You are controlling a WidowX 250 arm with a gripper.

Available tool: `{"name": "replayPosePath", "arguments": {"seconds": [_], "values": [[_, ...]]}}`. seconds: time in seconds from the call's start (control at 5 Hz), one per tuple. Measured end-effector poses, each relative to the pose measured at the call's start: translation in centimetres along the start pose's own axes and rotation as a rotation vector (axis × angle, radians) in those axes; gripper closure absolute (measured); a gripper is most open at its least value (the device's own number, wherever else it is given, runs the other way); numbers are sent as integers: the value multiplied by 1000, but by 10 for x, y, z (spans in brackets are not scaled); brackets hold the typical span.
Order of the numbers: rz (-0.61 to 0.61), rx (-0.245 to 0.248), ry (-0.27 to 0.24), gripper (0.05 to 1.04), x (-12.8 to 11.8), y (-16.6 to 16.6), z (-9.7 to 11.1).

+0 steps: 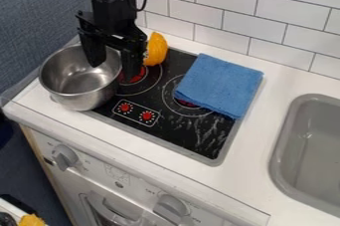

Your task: Move blue cloth in the bottom corner of the right side of the burner

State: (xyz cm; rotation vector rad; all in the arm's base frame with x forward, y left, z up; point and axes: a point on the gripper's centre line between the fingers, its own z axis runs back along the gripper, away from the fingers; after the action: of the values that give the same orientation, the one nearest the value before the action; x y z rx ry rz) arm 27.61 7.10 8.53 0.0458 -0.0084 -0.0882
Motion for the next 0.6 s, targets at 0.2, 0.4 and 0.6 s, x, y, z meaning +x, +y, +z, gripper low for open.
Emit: {"name": "replayPosePath", "arguments": {"seconds": [0.2, 0.4, 0.6], "values": [[2, -14, 26, 83, -1, -2, -7], [-74, -36, -23, 83, 20, -31, 6], [-138, -20, -44, 83, 51, -57, 13]]}}
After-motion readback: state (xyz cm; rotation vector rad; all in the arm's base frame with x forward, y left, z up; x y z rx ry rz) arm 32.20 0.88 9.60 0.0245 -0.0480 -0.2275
